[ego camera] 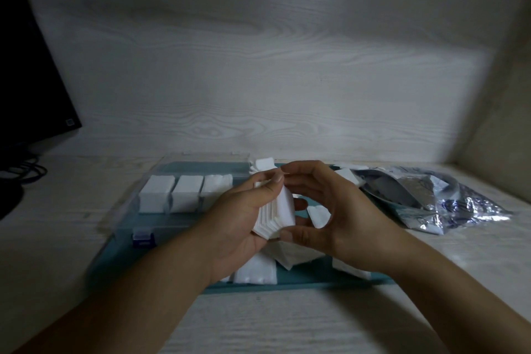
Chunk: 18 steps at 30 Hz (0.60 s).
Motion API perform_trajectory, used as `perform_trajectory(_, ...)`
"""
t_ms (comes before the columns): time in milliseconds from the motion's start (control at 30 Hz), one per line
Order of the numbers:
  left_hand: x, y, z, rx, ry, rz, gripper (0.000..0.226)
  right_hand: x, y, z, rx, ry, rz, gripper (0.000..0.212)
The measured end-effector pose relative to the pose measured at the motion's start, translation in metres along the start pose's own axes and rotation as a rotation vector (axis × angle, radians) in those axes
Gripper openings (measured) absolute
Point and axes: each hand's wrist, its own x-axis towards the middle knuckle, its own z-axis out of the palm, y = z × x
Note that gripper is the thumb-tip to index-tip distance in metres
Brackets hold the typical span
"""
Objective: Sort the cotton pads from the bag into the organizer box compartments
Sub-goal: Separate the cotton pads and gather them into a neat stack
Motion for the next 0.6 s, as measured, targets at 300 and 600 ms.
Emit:
perform_trajectory(300, -0.003, 0.001, 0.002, 0.011, -0.039, 0.008, 0.037, 0.000, 0.000, 0.003, -0.001, -0.020, 0.011, 0.082)
perform_trajectory(600, -0.010, 0.006, 0.005, 0.041, -0.134, -0.142, 0.071, 0.002, -0.001, -0.004, 0.381, -0.103, 0.218, 0.025)
